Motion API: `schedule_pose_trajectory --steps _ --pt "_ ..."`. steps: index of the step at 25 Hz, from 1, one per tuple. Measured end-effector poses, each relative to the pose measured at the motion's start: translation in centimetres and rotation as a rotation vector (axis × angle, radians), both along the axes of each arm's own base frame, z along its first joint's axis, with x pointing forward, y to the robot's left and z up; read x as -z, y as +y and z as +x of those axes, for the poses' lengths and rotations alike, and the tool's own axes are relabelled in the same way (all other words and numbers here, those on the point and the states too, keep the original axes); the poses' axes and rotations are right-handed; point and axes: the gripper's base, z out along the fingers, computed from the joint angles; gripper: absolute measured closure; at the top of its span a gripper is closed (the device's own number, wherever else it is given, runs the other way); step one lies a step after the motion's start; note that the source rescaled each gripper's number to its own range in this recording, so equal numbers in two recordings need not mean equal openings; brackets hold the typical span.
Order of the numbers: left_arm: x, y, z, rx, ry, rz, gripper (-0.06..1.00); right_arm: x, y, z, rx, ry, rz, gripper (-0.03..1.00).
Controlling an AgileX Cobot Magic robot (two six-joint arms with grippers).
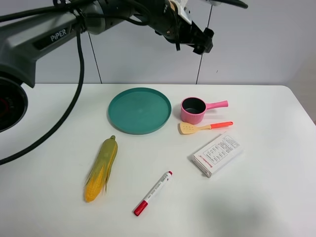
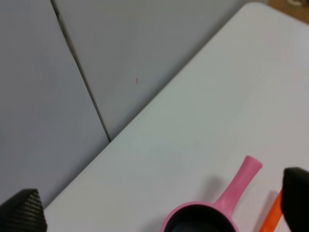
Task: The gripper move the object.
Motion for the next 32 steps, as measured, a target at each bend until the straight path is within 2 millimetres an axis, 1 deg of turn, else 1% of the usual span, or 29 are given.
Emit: schedule_pose_trajectory --steps 2,4,8,11,15,19,24,27,32 --pt "-1.3 0.6 -0.4 -0.001 -0.017 0.009 -0.05 0.0 0.0 0.0 0.000 0.000 0.000 -0.03" --pt "-1.8 1.0 -0.6 0.000 -0.009 0.029 -0.05 0.0 0.0 0.0 0.000 0.000 0.000 -0.03" --pt "-1.4 2.4 -0.4 -0.009 0.062 0.096 -0.05 0.0 0.0 0.0 0.000 0.000 0.000 -0.03" --pt "-1.2 4.2 0.3 -0.038 0.105 0.133 -0.05 0.0 0.0 0.0 0.000 0.000 0.000 -0.03" --pt "-2.1 7.3 1.4 -0.096 0.128 0.157 -0.05 0.0 0.0 0.0 0.000 0.000 0.000 -0.03" --pt "-3.4 10.9 2.4 -0.169 0.130 0.168 -0.05 0.0 0.0 0.0 0.000 0.000 0.000 -0.03" --pt "-4.1 15.4 3.3 -0.260 0.155 0.245 -0.05 0.0 0.0 0.0 0.000 0.000 0.000 -0.03" --pt "-4.8 18.2 3.6 -0.322 0.161 0.287 -0.05 0.0 0.0 0.0 0.000 0.000 0.000 -0.03" --pt "-7.3 23.5 3.4 -0.437 0.146 0.286 -0.05 0.0 0.0 0.0 0.000 0.000 0.000 -0.03"
